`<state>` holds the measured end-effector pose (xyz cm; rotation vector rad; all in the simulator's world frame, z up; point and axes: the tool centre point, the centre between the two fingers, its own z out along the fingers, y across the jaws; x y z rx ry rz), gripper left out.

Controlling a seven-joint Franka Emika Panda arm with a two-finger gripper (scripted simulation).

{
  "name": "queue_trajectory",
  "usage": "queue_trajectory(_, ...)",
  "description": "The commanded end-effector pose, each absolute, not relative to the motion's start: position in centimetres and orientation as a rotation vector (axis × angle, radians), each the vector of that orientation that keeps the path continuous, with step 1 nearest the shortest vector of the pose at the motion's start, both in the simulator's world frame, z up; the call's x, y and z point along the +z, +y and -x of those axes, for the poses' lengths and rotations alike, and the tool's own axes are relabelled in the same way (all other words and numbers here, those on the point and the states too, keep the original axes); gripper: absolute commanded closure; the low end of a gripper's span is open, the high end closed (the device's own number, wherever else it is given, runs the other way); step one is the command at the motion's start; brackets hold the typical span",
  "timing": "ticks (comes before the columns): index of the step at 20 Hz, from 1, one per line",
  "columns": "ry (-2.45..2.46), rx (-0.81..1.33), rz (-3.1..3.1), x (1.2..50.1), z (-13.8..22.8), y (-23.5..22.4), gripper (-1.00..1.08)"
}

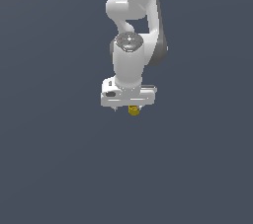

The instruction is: Pick up the object and move it to a goal position.

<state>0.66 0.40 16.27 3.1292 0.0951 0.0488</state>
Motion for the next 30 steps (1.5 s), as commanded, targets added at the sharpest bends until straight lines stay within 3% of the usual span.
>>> queue_trajectory(1, 0.095, 0.049, -3.129, 16.3, -0.7, 0.4, -0.92)
queue_trajectory(11, -0.007, 0.054, -3.111, 16.7, -1.1, -3.2, -0.92)
queue_trajectory(30, -0.277, 0.037, -3.116, 14.0, 1.8, -0.1, -0.92)
